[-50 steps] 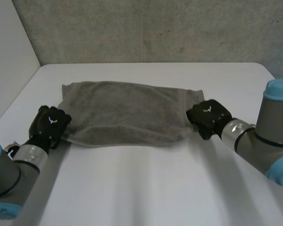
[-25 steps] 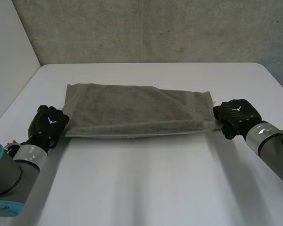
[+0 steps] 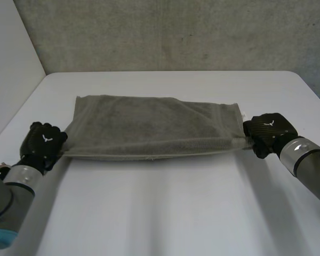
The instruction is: Fold the towel.
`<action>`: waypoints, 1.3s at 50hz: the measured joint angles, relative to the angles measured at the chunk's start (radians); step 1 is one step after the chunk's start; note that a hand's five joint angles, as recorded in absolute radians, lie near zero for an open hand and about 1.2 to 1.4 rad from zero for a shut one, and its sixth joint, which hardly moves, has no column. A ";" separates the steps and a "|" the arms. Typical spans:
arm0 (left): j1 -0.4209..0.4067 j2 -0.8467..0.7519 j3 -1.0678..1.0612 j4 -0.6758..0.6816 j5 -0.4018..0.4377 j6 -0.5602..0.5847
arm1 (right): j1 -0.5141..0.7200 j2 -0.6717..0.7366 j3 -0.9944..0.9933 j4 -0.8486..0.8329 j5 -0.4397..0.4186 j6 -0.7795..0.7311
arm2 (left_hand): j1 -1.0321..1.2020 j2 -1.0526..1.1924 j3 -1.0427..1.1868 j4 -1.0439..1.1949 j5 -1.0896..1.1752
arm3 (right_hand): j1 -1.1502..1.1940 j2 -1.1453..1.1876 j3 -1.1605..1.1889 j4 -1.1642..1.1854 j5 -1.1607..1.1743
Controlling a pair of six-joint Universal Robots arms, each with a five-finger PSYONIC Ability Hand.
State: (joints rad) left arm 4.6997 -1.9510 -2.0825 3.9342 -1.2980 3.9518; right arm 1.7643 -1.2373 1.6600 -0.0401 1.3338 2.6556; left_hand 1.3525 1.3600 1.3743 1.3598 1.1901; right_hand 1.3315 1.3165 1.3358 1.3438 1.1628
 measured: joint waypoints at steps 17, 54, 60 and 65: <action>0.064 0.531 -0.106 -0.475 0.082 -0.145 | -0.069 -0.146 -0.125 0.612 -0.029 -0.214 | 0.000 0.000 0.003 0.000 0.000 | 0.000 0.000 0.000 0.000 0.000; -0.139 -0.416 0.931 -0.619 -0.026 -0.160 | -0.028 0.527 -0.934 0.731 -0.036 0.032 | 0.004 0.002 0.007 0.000 0.004 | 0.000 0.000 0.004 0.000 0.000; -0.159 -0.520 1.095 -0.670 -0.049 -0.160 | -0.009 0.625 -1.057 0.722 0.019 0.069 | 0.004 0.002 0.008 0.000 0.004 | 0.000 0.000 0.004 0.000 0.000; -0.172 -0.573 1.163 -0.684 -0.061 -0.159 | 0.001 0.695 -1.153 0.721 0.078 0.070 | 0.004 0.002 0.008 0.000 0.004 | 0.000 0.000 0.004 0.000 0.000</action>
State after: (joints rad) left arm 4.5278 -2.5238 -0.9192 3.2500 -1.3592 3.7930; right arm 1.7652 -0.5423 0.5073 0.6812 1.4116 2.7256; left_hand 1.3566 1.3616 1.3822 1.3599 1.1941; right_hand 1.3314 1.3165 1.3398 1.3438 1.1628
